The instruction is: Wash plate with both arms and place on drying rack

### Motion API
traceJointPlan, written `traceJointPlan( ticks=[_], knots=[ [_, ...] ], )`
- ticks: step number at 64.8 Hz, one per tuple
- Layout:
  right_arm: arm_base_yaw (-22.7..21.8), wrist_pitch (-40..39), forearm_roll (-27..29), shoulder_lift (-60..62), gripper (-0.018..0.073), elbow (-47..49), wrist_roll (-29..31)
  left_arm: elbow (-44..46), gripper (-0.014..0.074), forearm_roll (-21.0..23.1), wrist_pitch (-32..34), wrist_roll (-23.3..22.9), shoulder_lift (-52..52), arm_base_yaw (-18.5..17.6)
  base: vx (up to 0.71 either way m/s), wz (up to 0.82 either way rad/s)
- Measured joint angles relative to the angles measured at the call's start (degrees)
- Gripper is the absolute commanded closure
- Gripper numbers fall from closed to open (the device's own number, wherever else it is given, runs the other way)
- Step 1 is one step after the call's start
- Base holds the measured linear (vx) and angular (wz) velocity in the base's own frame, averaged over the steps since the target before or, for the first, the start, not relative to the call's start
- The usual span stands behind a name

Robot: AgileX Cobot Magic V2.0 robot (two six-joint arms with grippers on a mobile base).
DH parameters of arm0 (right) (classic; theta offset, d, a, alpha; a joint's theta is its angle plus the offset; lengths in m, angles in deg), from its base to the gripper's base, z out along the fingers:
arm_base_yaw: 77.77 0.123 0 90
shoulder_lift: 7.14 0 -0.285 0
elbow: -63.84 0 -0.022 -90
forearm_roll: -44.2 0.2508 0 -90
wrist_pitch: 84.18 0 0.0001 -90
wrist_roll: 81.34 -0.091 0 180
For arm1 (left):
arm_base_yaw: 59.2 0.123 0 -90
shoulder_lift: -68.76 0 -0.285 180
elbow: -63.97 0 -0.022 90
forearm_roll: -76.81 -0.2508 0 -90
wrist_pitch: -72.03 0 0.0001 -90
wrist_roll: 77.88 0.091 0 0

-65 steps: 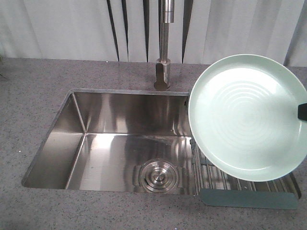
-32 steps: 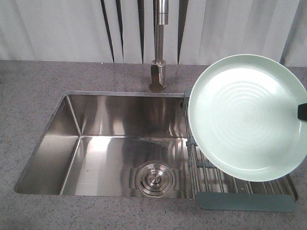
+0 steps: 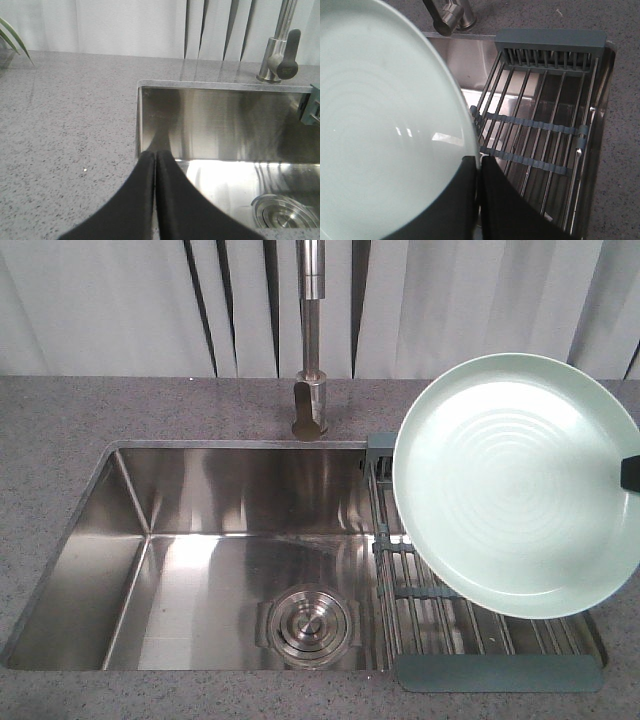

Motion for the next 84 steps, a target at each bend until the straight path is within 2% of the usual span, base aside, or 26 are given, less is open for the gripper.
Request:
traceJointPlan(
  ticks=[84],
  knots=[
    [0.00, 0.00, 0.00, 0.00, 0.0566, 0.00, 0.00, 0.00, 0.0603, 0.00, 0.00, 0.00, 0.00, 0.00, 0.03, -0.01]
  ],
)
